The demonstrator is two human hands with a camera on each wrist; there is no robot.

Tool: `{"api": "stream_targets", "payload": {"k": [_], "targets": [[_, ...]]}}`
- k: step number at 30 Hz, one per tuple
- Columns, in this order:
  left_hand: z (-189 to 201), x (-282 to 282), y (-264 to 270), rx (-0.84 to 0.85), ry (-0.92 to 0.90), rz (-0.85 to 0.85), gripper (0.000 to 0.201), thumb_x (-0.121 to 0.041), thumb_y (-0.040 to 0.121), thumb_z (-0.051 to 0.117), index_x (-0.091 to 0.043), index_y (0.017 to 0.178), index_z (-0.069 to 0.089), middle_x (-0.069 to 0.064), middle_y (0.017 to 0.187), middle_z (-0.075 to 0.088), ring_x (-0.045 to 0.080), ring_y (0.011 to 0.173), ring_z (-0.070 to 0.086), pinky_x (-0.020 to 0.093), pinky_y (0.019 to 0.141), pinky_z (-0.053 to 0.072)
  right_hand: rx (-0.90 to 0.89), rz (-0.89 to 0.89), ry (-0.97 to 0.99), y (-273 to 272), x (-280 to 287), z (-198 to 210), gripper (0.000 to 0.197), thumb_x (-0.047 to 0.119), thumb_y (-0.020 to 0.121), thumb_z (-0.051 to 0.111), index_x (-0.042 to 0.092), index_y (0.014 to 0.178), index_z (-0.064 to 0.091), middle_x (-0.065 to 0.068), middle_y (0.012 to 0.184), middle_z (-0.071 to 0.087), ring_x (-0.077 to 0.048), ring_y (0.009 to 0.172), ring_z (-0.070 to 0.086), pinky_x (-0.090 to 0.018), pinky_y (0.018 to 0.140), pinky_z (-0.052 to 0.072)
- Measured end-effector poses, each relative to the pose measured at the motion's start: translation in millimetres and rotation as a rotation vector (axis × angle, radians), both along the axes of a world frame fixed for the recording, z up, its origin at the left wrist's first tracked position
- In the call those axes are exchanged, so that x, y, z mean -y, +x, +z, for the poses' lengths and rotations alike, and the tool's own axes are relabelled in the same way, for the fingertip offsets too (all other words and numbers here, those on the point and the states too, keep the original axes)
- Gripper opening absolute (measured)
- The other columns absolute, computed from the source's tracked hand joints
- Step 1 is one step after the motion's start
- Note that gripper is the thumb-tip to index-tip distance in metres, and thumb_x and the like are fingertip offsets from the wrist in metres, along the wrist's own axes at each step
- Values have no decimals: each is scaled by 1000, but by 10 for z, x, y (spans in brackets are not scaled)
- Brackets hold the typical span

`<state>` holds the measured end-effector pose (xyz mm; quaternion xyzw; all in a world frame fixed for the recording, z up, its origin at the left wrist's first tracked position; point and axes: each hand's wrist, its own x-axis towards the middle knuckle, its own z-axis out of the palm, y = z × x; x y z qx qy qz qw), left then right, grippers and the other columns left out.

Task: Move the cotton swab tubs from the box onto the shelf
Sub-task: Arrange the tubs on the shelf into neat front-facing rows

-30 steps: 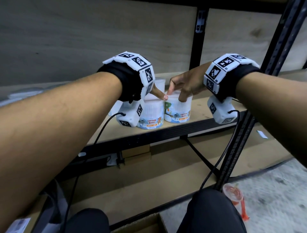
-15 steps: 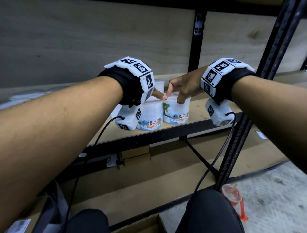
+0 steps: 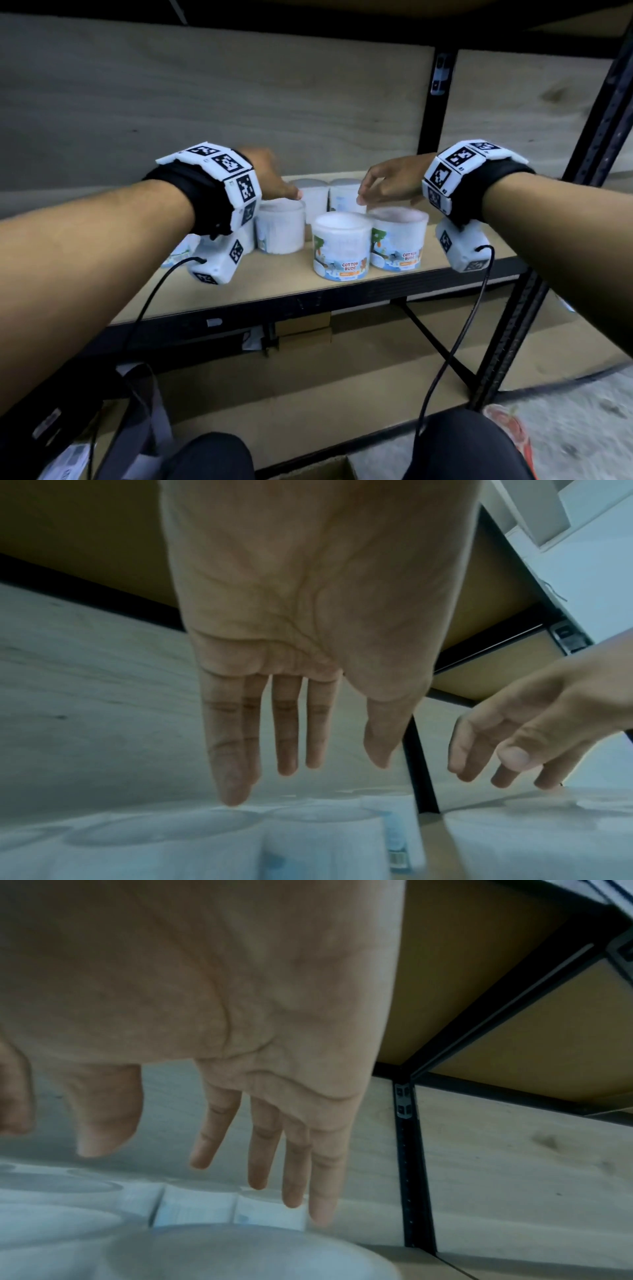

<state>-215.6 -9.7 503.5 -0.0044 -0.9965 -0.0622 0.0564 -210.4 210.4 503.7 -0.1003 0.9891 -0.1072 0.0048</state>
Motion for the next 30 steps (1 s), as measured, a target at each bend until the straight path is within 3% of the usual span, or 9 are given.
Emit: {"api": "stream_targets", "payload": {"k": [3,4,6,8,14,18,22,27,30], "targets": [[31,229,24,-35,-104,-31,50,-55,86,61,-14,114,70,5,117,67,26,95,62,30,88,53,-24,22,15,-26,267,47,39,45,92,62,17,119,65,4,95,64,-12,78,53,-18,60,40],[29,307,26,-45,-136,-37,47,-53,87,61,-17,118,69,2,122,65,25,103,60,29,92,49,-21,33,25,-38,376,62,41,46,93,60,16,121,64,2,96,65,-13,80,56,-21,68,47],[-1,406,16,-41,-160,-40,51,-53,85,64,-21,126,64,-1,129,62,23,117,56,31,99,45,-30,61,54,-49,570,90,51,49,94,56,14,131,58,-5,126,60,-22,109,58,-32,94,49],[-38,503,-26,-33,-171,-41,58,-55,81,67,-25,129,60,-2,132,60,22,122,54,33,103,43,-42,85,106,-50,789,114,59,51,97,51,12,142,49,-7,144,48,-26,129,48,-36,105,41],[-149,696,-120,10,-164,-59,75,-58,76,70,-28,141,47,-4,142,52,20,130,48,30,106,38,-37,158,239,-84,1335,161,61,48,99,47,13,149,39,-7,151,40,-24,134,43,-30,100,39],[-211,754,-202,34,-166,-72,76,-57,77,69,-29,143,44,-4,145,49,19,132,45,30,107,36,-46,190,316,-121,1512,154,61,44,100,48,14,151,35,-6,153,39,-22,134,43,-24,86,43],[-239,791,-261,28,-185,-80,75,-56,78,69,-31,143,44,-4,146,48,20,132,46,30,108,38,-54,188,383,-217,1603,98,67,45,95,56,23,153,31,0,156,34,-21,142,34,-30,109,30],[-323,832,-317,48,-176,-75,76,-59,78,67,-33,145,41,-4,147,46,20,132,47,29,106,39,20,149,385,-421,1654,-4,71,41,95,59,24,155,26,-2,157,33,-24,141,36,-33,110,32],[-364,844,-340,10,-156,-86,71,-54,80,68,-29,142,45,-2,144,49,20,130,47,26,102,38,25,146,471,-517,1685,-79,60,43,96,54,21,150,38,-7,146,50,-27,131,48,-36,108,38]]}}
